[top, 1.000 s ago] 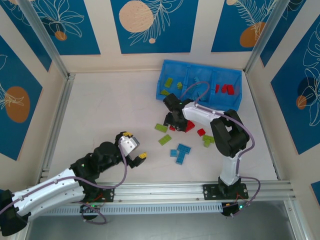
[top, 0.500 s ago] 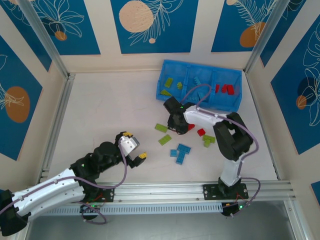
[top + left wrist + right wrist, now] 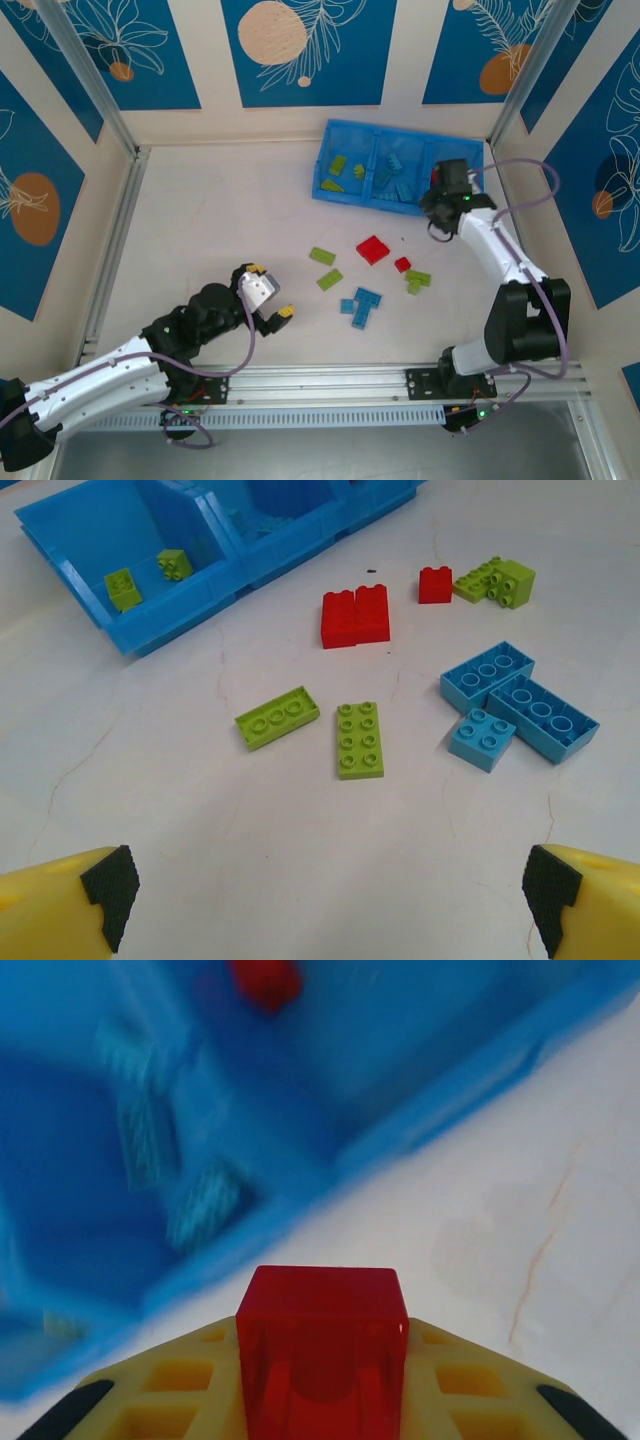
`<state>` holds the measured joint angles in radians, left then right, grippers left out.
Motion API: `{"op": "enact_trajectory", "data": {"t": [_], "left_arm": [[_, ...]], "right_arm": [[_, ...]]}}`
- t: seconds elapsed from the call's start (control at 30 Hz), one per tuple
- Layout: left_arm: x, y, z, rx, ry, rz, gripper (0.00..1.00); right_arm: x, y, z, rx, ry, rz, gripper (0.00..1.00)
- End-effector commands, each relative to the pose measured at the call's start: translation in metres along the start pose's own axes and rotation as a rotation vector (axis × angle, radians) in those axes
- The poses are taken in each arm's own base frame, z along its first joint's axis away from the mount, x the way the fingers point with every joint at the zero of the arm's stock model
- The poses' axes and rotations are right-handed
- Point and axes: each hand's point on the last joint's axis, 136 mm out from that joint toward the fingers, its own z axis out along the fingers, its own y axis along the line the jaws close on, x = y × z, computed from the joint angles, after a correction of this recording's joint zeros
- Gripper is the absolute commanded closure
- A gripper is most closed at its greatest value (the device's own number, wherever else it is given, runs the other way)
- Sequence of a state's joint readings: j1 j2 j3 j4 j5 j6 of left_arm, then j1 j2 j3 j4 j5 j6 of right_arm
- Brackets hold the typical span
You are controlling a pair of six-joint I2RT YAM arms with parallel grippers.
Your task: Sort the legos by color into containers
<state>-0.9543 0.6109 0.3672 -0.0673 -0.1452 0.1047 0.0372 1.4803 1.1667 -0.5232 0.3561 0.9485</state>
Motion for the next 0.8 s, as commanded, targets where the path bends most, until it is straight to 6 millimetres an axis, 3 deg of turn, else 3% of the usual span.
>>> {"op": "enact_trajectory", "data": {"t": [0.0, 0.1, 0.23, 0.27, 0.33, 0.43, 0.6, 0.77], "left_arm": [[-0.001, 0.004, -0.001, -0.026, -0.009, 0.003, 0.0], [-0.001, 0.006, -0.002, -0.035, -0.007, 0.005, 0.0], [0.0, 0.006, -0.002, -0.038, -0.006, 0.004, 0.0], [0.0, 0.007, -0.001, -0.038, -0.006, 0.004, 0.0], [0.001, 0.006, -0.001, -0.037, -0.001, 0.005, 0.0], [0.0, 0.005, 0.0, -0.033, -0.004, 0.003, 0.0], [0.001, 0.003, 0.002, -0.021, -0.001, -0.002, 0.0], [0.004, 0.001, 0.008, -0.015, 0.014, -0.009, 0.0]], "right_arm": [[-0.04, 0.005, 0.019, -0.006, -0.006, 0.04, 0.75], [-0.07, 0.006, 0.041, 0.041, 0.001, 0.065, 0.75], [-0.083, 0.013, 0.076, 0.086, 0.072, 0.056, 0.72], [-0.086, 0.014, 0.08, 0.098, 0.077, 0.055, 0.67], [-0.092, 0.016, 0.083, 0.128, 0.103, 0.057, 0.49], [-0.096, 0.022, 0.067, 0.135, 0.112, 0.055, 0.39], [-0.076, 0.035, 0.025, 0.021, 0.075, 0.033, 0.38], [-0.022, 0.037, -0.034, -0.139, 0.06, -0.034, 0.38]]}}
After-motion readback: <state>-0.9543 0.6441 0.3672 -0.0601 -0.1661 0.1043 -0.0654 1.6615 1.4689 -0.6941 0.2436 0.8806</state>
